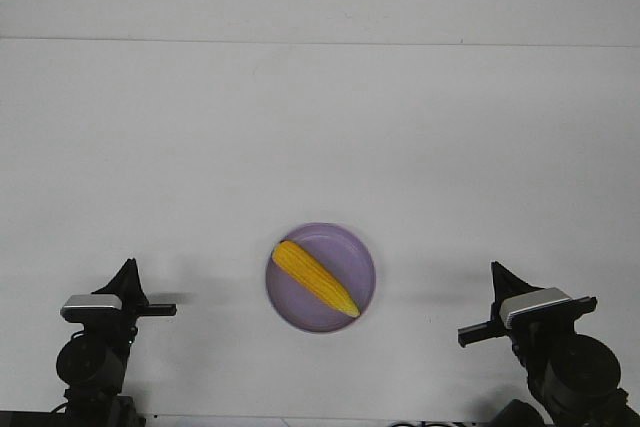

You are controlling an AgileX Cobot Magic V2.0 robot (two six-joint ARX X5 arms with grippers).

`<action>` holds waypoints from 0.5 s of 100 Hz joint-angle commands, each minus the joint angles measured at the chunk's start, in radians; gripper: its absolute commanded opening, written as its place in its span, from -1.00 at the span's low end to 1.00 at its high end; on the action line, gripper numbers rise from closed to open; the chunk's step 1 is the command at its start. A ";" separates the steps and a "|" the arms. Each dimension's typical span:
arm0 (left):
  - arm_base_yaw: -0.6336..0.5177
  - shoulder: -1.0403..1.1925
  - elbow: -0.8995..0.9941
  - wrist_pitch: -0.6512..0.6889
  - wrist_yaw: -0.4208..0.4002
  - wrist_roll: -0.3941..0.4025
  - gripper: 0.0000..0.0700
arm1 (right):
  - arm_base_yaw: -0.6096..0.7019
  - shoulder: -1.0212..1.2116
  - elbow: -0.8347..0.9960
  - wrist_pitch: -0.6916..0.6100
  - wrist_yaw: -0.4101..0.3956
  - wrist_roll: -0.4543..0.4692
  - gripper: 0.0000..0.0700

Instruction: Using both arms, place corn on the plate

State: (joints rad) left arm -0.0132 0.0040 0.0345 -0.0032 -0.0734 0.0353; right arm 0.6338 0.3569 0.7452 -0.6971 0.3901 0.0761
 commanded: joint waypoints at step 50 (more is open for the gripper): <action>0.003 -0.001 -0.021 0.008 0.003 0.002 -0.97 | 0.006 0.002 0.005 0.012 0.003 0.013 -0.99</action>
State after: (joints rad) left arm -0.0132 0.0044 0.0345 -0.0055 -0.0731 0.0353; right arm 0.6338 0.3569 0.7452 -0.6968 0.3901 0.0761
